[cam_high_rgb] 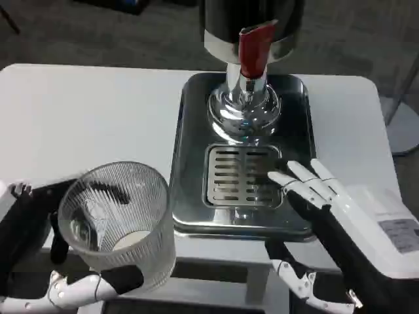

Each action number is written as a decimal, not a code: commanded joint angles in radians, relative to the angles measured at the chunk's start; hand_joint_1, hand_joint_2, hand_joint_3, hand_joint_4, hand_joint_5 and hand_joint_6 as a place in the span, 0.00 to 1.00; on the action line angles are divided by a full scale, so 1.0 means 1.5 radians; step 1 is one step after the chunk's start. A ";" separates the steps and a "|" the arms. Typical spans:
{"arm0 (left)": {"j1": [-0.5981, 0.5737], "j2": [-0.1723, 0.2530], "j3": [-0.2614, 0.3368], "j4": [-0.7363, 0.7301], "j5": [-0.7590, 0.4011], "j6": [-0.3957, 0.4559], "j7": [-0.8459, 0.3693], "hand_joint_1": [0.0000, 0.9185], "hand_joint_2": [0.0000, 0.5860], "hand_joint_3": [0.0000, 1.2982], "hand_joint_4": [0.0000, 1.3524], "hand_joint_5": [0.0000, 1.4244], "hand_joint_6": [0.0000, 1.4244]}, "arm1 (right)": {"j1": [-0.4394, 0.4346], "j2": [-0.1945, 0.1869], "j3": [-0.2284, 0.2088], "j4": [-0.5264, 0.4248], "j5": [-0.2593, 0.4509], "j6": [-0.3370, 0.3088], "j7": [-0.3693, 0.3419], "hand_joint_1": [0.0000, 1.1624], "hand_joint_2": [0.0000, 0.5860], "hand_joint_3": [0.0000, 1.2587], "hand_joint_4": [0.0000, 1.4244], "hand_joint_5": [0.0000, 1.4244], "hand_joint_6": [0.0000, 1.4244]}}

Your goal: Grasp the cup under the faucet to collect the drink, then remove the cup.

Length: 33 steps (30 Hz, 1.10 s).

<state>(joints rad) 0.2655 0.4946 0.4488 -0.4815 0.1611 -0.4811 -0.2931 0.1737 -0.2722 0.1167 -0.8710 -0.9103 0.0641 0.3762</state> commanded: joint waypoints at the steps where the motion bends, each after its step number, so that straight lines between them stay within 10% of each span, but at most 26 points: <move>1: -0.001 0.005 0.000 -0.002 -0.017 0.003 -0.001 0.80 0.18 0.70 0.71 0.79 1.00 | -0.001 0.006 -0.004 0.002 0.004 -0.002 -0.002 0.56 0.85 0.14 0.04 0.01 0.16; 26: -0.030 0.003 -0.018 0.024 -0.010 0.004 0.004 0.79 0.18 0.70 0.71 0.79 1.00 | -0.009 0.047 -0.030 0.002 0.030 0.019 -0.016 0.56 0.85 0.18 0.10 0.06 0.19; 33: -0.067 -0.003 -0.042 0.051 0.013 0.009 0.017 0.79 0.18 0.70 0.71 0.79 1.00 | -0.009 0.074 -0.058 0.013 0.113 0.016 -0.052 0.55 0.87 0.28 0.27 0.28 0.34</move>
<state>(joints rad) 0.1980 0.4966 0.4083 -0.4235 0.1667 -0.4730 -0.2938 0.1520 -0.1852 0.0532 -0.8644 -0.8121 0.0957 0.3457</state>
